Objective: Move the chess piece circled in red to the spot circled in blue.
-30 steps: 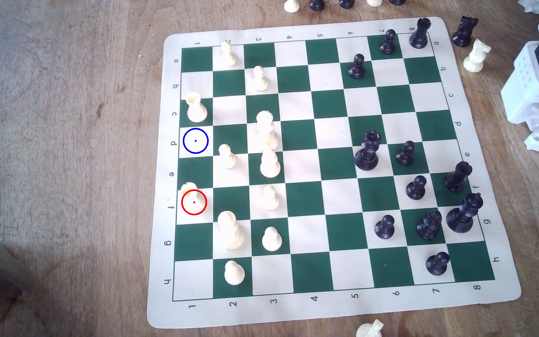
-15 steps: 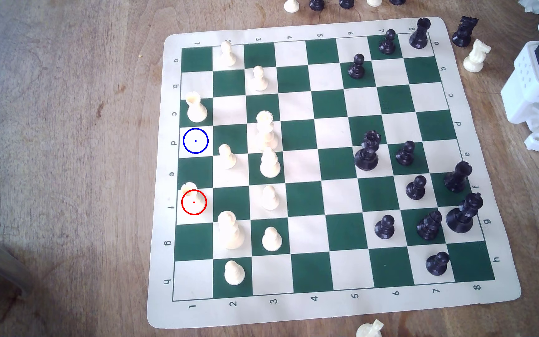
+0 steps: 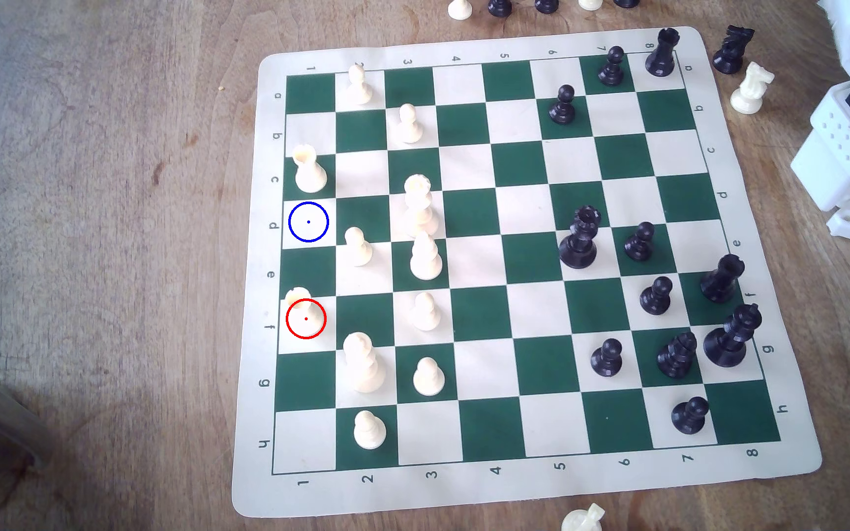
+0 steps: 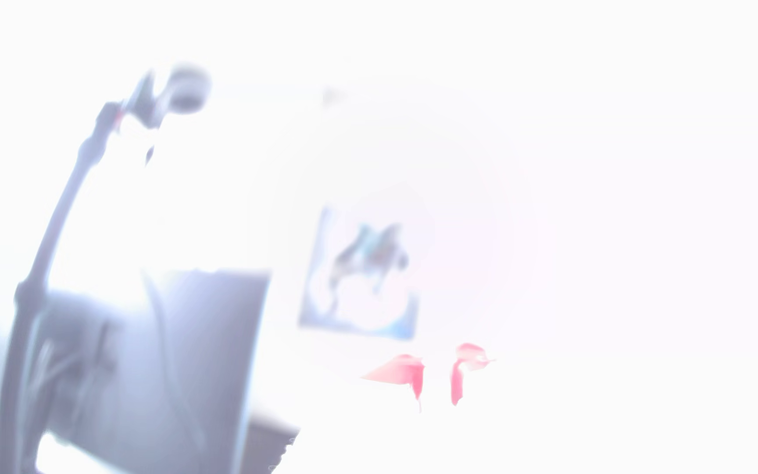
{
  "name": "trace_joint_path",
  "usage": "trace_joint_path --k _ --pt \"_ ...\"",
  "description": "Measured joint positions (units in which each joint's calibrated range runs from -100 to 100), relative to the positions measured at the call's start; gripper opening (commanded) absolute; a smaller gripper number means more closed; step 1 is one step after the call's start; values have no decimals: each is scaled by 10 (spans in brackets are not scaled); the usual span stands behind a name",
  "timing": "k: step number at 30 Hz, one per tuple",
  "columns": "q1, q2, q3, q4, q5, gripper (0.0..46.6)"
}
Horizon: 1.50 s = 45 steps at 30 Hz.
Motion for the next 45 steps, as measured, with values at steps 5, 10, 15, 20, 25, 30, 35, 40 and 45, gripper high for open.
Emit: trace_joint_path --k 5,10,15,20,25,30,35,40,45 --pt "-15 4 -65 285 -13 34" --pt "-21 89 -208 486 -29 36" --pt "-21 206 -349 590 -47 41" --pt "-6 395 -501 606 -65 44" --pt "16 623 -671 606 -82 56" --pt "37 819 -804 590 -90 69" --pt "52 974 -913 559 -105 126" --pt "60 1057 -984 539 -121 169" --pt "61 1128 -1045 518 -135 171"
